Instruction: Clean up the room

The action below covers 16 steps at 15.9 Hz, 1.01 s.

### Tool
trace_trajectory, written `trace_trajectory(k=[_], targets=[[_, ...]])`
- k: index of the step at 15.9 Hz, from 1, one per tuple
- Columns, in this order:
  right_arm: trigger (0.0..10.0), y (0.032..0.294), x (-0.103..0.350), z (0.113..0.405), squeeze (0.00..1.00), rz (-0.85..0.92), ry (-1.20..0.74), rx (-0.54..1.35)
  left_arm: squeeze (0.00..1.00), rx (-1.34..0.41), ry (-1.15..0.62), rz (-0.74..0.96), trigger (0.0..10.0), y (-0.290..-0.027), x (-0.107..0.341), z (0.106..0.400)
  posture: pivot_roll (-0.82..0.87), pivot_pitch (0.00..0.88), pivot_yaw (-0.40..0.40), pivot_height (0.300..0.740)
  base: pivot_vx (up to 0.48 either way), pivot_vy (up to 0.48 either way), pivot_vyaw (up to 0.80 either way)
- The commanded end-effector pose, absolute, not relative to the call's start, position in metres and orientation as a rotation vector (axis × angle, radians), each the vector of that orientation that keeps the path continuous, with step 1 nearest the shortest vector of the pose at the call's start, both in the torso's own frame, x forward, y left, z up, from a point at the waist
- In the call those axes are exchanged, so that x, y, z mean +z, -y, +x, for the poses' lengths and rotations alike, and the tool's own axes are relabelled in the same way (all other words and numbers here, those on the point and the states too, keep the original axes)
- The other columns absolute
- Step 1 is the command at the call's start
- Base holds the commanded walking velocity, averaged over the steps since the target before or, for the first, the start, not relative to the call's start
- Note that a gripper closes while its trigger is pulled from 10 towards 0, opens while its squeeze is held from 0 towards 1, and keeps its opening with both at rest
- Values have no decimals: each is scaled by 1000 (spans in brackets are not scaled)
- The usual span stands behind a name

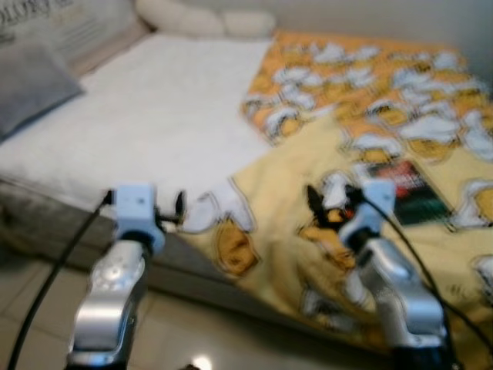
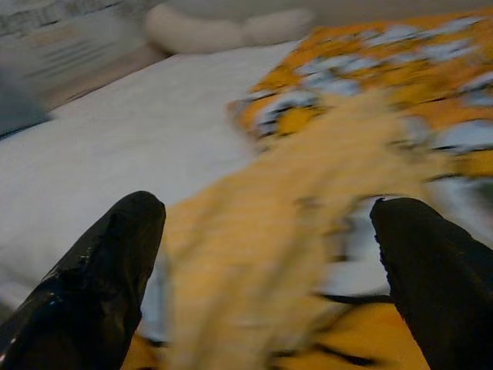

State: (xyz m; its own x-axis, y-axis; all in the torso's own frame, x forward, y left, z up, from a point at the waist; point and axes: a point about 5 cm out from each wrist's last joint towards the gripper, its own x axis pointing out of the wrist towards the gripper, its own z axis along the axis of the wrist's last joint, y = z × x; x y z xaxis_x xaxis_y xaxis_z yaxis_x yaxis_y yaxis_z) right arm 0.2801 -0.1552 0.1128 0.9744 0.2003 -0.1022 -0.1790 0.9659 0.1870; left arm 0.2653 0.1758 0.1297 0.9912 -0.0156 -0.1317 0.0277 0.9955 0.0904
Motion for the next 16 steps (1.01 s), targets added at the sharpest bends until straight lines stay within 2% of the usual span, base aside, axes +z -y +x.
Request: trace_trajectory(k=[1, 9, 14, 16], targets=[[10000, 146, 120, 285, 1000, 184, -95, 222, 1000, 1, -132, 115, 10000, -182, 130, 268, 11, 0, 51, 740, 0, -480, 0], [10000, 146, 120, 286, 1000, 186, -108, 253, 1000, 32, -131, 111, 10000, -186, 130, 269, 4, 0, 55, 740, 0, -480, 0], [10000, 141, 117, 283, 1000, 175, -130, 283, 1000, 49, -137, 125, 10000, -192, 128, 267, -7, 0, 59, 740, 0, -480, 800], [10000, 144, 114, 283, 1000, 190, -146, 254, 1000, 68, -121, 112, 10000, -194, 130, 267, -5, 0, 57, 740, 0, 0, 0]])
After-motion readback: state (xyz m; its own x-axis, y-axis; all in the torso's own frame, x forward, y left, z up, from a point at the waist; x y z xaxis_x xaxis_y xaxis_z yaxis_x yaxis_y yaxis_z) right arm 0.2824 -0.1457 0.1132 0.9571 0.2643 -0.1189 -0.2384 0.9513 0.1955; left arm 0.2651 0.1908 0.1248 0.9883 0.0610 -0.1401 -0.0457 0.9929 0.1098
